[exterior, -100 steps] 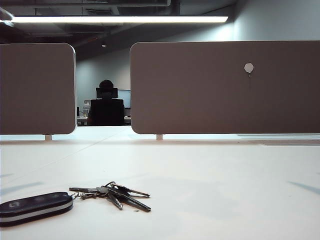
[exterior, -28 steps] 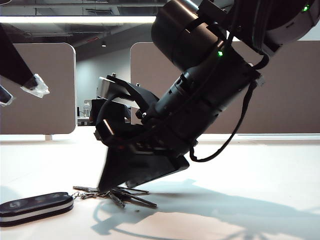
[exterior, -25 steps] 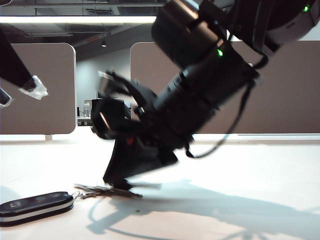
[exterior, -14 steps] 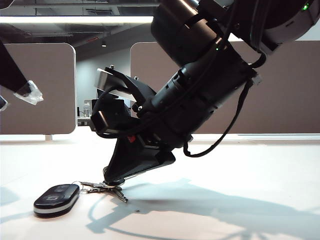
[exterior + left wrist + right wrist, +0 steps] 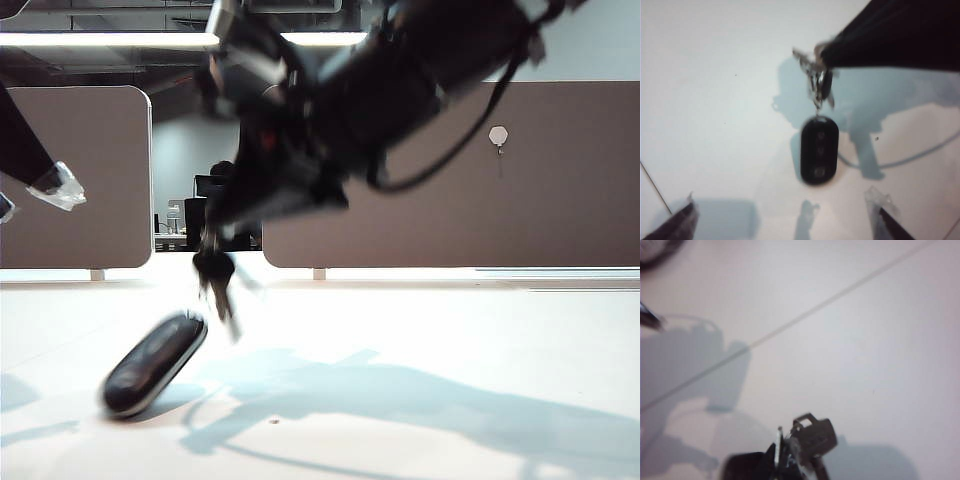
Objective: Hang the bunch of keys on the hook.
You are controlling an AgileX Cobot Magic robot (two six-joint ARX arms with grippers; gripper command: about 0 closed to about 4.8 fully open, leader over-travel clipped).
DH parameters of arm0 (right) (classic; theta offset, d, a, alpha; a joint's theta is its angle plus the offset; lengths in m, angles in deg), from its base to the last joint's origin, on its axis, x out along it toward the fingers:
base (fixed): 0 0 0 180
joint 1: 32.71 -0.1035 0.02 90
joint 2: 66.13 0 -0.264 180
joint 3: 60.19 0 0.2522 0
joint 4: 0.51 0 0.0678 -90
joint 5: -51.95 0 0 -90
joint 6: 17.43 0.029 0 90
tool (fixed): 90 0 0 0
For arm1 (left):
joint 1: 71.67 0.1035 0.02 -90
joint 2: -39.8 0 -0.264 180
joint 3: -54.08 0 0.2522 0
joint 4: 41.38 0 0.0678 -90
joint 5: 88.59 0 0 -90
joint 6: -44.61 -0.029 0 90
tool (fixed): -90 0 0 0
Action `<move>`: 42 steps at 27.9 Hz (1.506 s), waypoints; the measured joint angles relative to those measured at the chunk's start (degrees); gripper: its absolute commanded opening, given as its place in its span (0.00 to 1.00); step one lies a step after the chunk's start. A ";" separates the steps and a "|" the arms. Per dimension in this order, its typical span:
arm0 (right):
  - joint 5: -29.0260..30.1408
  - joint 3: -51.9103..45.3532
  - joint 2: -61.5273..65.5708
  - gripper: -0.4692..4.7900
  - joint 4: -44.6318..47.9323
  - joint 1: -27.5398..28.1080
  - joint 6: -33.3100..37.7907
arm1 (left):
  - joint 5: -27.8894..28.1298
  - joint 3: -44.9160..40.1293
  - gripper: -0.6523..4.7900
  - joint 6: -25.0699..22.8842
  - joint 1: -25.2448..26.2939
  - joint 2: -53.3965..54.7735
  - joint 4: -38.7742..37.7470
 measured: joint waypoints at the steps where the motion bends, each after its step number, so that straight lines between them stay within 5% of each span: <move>1: 0.02 0.04 -1.42 0.08 0.24 0.02 -0.02 | 0.00 0.00 1.00 0.00 0.02 0.00 0.00; 13: 1.53 1.44 -16.98 0.08 -2.19 6.43 0.00 | 0.00 0.00 1.00 0.00 0.02 0.02 1.44; 21: 6.16 23.80 -16.50 0.08 -20.31 24.20 -1.90 | 0.00 2.67 1.00 6.14 0.02 0.46 23.08; 26: 14.01 36.50 -8.74 0.08 -28.89 38.01 -4.37 | 1.88 9.81 1.00 6.27 0.02 6.91 25.75; 32: 16.74 49.72 5.79 0.08 -29.92 48.35 -6.71 | 2.51 17.68 1.00 2.73 0.02 19.89 28.28; 42: 15.34 70.31 35.82 0.08 -12.33 56.68 -11.32 | 5.53 25.55 1.00 2.54 0.02 38.84 39.76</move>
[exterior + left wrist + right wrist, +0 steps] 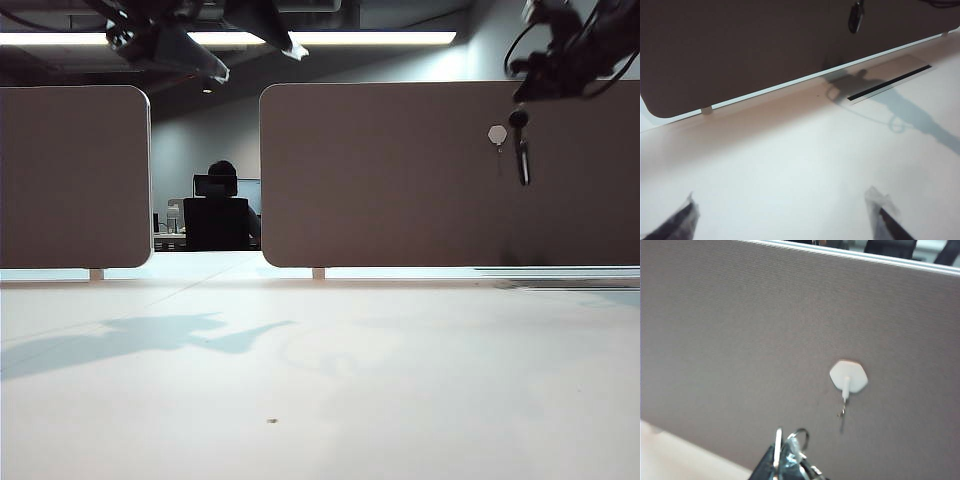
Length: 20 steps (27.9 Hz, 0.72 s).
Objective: Hang the bunch of keys on the hook.
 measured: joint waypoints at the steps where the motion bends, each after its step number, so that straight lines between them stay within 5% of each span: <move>1: -0.85 1.75 2.80 0.08 2.54 -0.37 0.11 | 0.83 0.00 1.00 -0.02 0.02 0.59 0.50; 11: -4.48 21.73 22.64 0.08 9.64 -1.29 0.96 | 5.25 0.02 1.00 -3.63 0.33 4.70 3.17; 20: -8.22 22.69 23.43 0.08 8.66 0.04 1.03 | 5.35 0.02 1.00 -3.65 0.35 5.22 3.82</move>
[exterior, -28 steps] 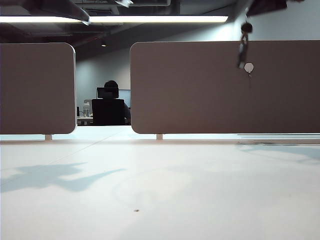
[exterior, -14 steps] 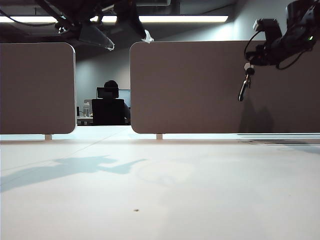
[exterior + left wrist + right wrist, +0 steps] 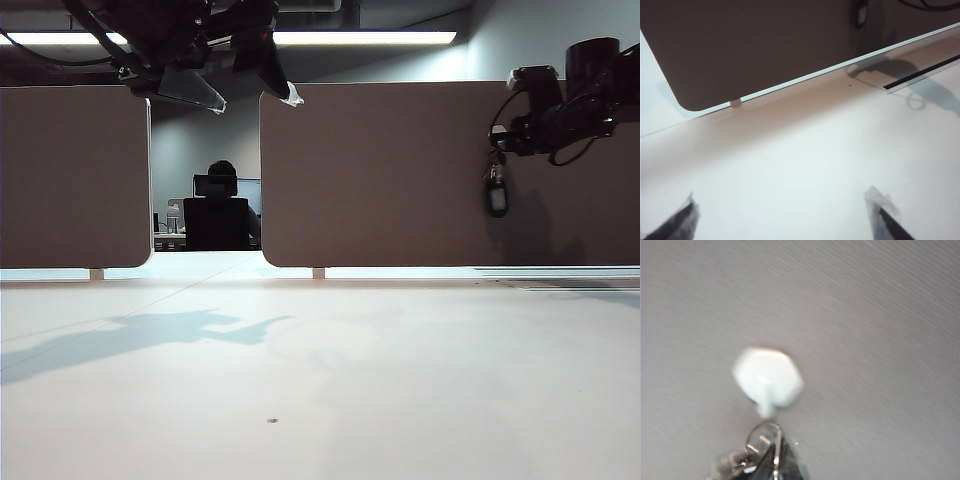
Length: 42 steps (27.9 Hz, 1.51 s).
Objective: Hang the bunch of keys on the hook.
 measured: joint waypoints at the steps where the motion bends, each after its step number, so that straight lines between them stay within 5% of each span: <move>1: -0.52 -0.04 0.02 0.08 -1.31 0.44 0.07 | 0.00 0.00 1.00 0.00 -0.02 0.00 -0.02; 10: -1.11 0.02 0.22 0.13 -2.82 0.50 0.15 | 0.00 0.00 1.00 0.00 -0.02 0.00 -0.39; 11: -1.14 0.02 0.22 0.29 -2.82 0.46 0.15 | 0.00 0.00 1.00 0.00 -0.02 0.00 -0.42; 12: -1.16 0.02 0.20 0.58 -2.82 0.42 0.13 | 0.00 0.00 1.00 0.00 -0.02 0.00 -0.50; 13: -1.77 0.02 0.20 0.69 -2.93 0.35 0.15 | 0.00 0.00 1.00 0.00 -0.02 0.00 -0.59; 22: -2.27 0.24 -6.82 0.71 -17.25 0.37 -2.23 | -5.68 3.91 1.00 2.60 -0.13 -1.86 -4.02; 25: -2.21 0.24 -8.79 0.69 -23.34 0.33 -3.08 | -7.10 7.61 1.00 2.64 -0.96 -1.95 -5.49; 26: -2.19 0.24 -9.25 0.60 -25.46 0.28 -3.23 | -7.21 8.44 1.00 2.62 -1.53 -1.95 -5.79; 27: -2.03 0.22 -9.79 0.44 -28.04 0.22 -3.28 | -7.21 9.53 1.00 2.60 -2.45 -1.95 -6.45; 28: -1.36 0.20 -10.34 0.17 -30.71 0.15 -3.23 | -7.45 10.54 1.00 2.62 -3.19 -2.03 -7.02; 29: -0.42 0.13 -10.93 0.06 -33.00 0.07 -3.26 | -7.78 11.69 1.00 2.62 -3.93 -2.38 -8.31; 35: 6.05 -0.17 -17.62 0.07 -39.95 0.00 -0.55 | -8.20 16.46 1.00 5.01 -5.33 -9.05 -19.85; 37: 6.10 -0.17 -20.76 0.07 -39.54 0.09 0.55 | -8.11 16.50 0.68 6.29 -5.20 -12.48 -24.94; 39: 6.08 -0.17 -24.33 0.07 -39.60 0.07 1.11 | -8.11 16.48 0.20 7.06 -5.20 -16.52 -29.68; 40: 6.10 -0.17 -26.47 0.07 -39.58 -0.11 1.29 | -8.17 16.46 0.12 7.26 -5.20 -18.43 -31.12; 42: 6.12 -0.04 -30.29 0.07 -39.74 -0.61 1.33 | -8.13 16.46 0.11 7.45 -5.11 -23.23 -33.79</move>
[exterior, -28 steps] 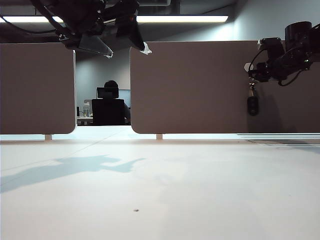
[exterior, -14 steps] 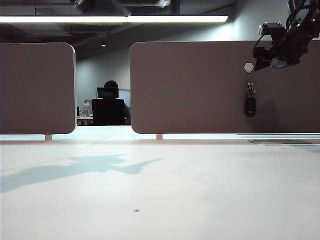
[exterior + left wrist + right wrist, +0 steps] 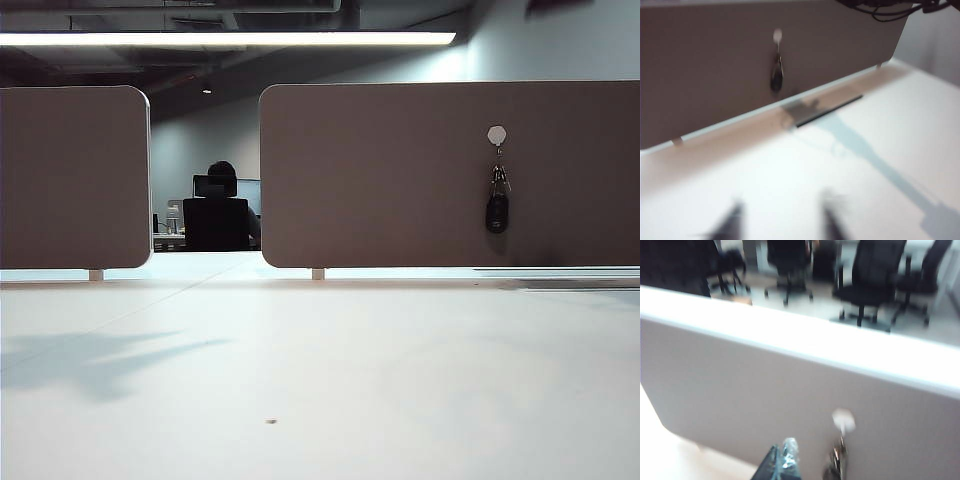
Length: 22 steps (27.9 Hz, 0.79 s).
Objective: Hang the bunch of keys on the hook.
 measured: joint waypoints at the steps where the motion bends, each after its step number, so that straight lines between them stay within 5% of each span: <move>1: 0.07 0.07 -1.60 0.07 -0.02 -0.33 0.00 | 0.17 0.00 0.11 0.04 0.02 -2.21 -0.76; 8: 0.52 -9.97 -22.47 0.07 -1.33 -2.29 -0.50 | 15.82 -1.01 0.11 0.13 0.04 -21.99 -10.14; 16: 0.44 -42.18 -50.42 0.07 1.25 -2.25 -2.49 | 16.63 -11.28 0.11 -1.18 0.04 -39.21 -18.99; 22: 0.50 -63.89 -70.03 0.07 2.80 -4.26 -0.83 | 16.48 -22.49 0.11 1.03 0.04 -47.30 -14.19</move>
